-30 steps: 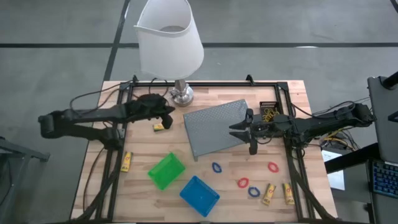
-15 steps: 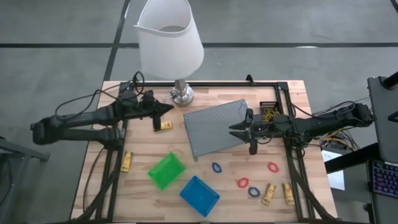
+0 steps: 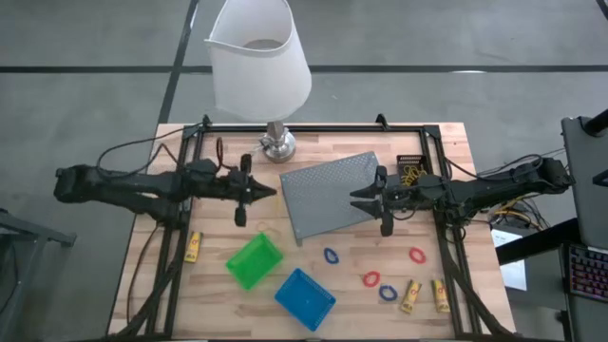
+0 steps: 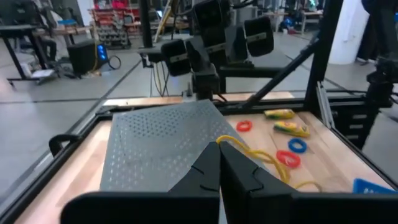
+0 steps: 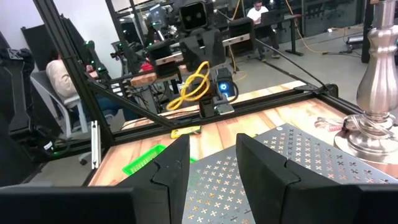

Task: Pick & Place Office Desk Supplies
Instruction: Put the yellow rubber band into the black basket

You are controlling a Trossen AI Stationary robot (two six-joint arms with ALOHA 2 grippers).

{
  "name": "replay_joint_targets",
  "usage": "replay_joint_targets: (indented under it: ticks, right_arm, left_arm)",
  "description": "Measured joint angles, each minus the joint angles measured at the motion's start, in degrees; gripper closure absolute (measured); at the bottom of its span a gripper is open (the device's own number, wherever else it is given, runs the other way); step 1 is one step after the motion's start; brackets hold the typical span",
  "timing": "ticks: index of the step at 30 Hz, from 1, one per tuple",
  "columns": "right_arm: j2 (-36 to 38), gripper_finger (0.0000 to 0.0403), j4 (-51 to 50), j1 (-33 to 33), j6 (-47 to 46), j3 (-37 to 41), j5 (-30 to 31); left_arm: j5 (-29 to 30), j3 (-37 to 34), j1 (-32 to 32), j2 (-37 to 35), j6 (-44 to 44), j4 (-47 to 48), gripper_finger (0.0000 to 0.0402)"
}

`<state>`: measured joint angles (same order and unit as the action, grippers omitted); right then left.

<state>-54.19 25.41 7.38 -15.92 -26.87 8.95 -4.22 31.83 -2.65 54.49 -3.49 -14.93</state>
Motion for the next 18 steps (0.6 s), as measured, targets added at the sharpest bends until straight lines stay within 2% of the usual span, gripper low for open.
replay_joint_targets:
  ticks: [6, 18]
  right_arm:
    - [0.0, 0.0282, 0.0, 0.0, 0.0, 0.0, 0.0]
    - [0.0, 0.0291, 0.0, 0.0, 0.0, 0.0, 0.0]
  left_arm:
    - [3.9, 0.0, 4.0, 4.2, 0.3, -6.8, 0.0401]
    - [4.3, 0.1, 4.1, 9.7, -0.9, -14.8, 0.0401]
